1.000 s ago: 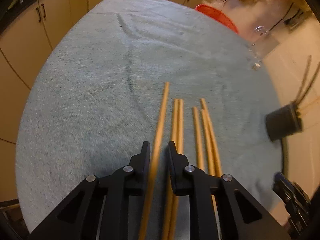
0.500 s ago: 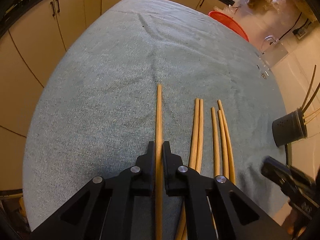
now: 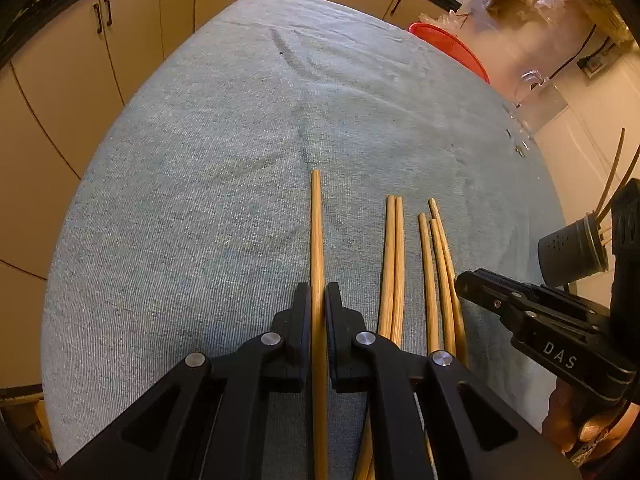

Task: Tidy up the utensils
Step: 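Grasp another chopstick with the left gripper while the right gripper approaches the pile, then close the right gripper on a chopstick while the left gripper lifts its chopstick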

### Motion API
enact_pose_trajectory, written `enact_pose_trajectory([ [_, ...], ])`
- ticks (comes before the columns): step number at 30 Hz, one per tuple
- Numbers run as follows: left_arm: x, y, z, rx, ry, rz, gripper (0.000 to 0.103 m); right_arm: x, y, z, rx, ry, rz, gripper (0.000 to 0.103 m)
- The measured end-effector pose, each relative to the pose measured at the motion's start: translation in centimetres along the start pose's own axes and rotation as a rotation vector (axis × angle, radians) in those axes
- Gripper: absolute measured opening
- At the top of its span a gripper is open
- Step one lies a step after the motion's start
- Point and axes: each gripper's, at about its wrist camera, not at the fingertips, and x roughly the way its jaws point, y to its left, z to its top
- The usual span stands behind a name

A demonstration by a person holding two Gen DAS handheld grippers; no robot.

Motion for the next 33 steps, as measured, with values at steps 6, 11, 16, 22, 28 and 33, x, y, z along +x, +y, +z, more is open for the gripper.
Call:
enact_pose_trajectory([
  [6,0.2,-0.2,0.3,0.002,0.003,0.004,0.007,0.9,1.6,0.5,-0.068,0.019,-0.062,0.022],
  [11,0.5,-0.5,0.9,0.013,0.003,0.018,0.007,1.5,2.3,1.2,-0.115,0.008,-0.129,0.012],
  [16,0.7,-1.0,1.2,0.026,-0.01,0.007,0.007,0.9,0.7,1.5,-0.053,-0.028,-0.047,0.008],
  [22,-2.1,-1.7,0.7,0.032,-0.079,-0.047,0.007,-3.8,-0.4,0.6,-0.022,-0.172,0.034,0.008],
  [28,-7.0,-3.7,0.1,0.069,-0.187,-0.077,0.007,-9.5,-0.2,-1.3,-0.041,-0.35,0.081,0.008],
  [33,-9.9,-5.5,-0.4,0.108,-0.243,-0.11,0.007,-12.7,-0.4,-3.3,-0.047,-0.459,0.097,0.008],
])
